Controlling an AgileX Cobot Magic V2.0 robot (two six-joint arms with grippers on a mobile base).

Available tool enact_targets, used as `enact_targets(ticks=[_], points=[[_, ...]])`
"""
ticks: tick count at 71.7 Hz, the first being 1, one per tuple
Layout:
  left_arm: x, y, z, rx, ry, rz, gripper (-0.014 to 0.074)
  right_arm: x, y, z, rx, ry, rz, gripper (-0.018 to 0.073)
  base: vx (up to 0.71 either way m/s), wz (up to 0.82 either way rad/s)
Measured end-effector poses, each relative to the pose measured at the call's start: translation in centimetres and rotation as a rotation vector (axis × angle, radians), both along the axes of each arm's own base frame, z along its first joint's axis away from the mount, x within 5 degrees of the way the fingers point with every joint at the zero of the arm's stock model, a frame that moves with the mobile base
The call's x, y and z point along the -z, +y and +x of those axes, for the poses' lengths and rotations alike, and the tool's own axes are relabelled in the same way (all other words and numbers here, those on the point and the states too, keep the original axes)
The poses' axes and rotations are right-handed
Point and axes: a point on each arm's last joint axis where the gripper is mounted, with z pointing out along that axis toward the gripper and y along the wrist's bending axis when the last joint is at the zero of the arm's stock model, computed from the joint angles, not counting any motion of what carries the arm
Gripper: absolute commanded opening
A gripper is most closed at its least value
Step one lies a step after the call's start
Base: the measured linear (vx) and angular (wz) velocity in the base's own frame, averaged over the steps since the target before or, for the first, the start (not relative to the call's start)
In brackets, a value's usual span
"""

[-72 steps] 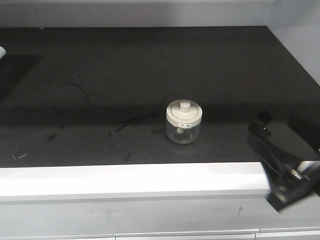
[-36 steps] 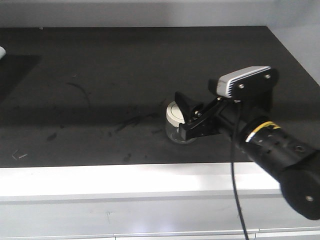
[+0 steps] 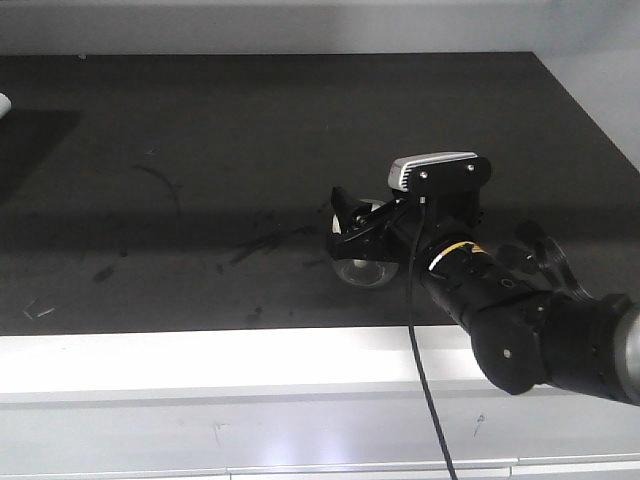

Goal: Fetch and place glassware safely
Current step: 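Reach the right gripper to the glass jar and close around its lid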

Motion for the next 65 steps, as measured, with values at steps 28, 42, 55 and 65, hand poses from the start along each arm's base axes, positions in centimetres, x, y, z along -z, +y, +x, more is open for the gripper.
enact_targets(ticks=[28,42,55,65], points=[[0.0,0.0,0.0,0.0,0.0,0.0,-0.0007,2.2,0.6,1.2,0.014,0.032,-0.021,0.0374,0.0,0.0],[0.0,0.0,0.0,0.0,0.0,0.0,-0.0007,2.3,0.6,1.2,0.01,0.041,-0.042,0.0152,0.0,0.0],[0.0,0.0,0.0,0.0,0.0,0.0,-0.0007,2.3,0.7,1.2,-0.002,0.028,-0.095,-0.0013,0.0,0.0],[0.0,0.0,0.0,0.0,0.0,0.0,-0.0007,2.2,0.7,1.1,-0.016,0.023,-0.129,-0.0008,0.0,0.0]])
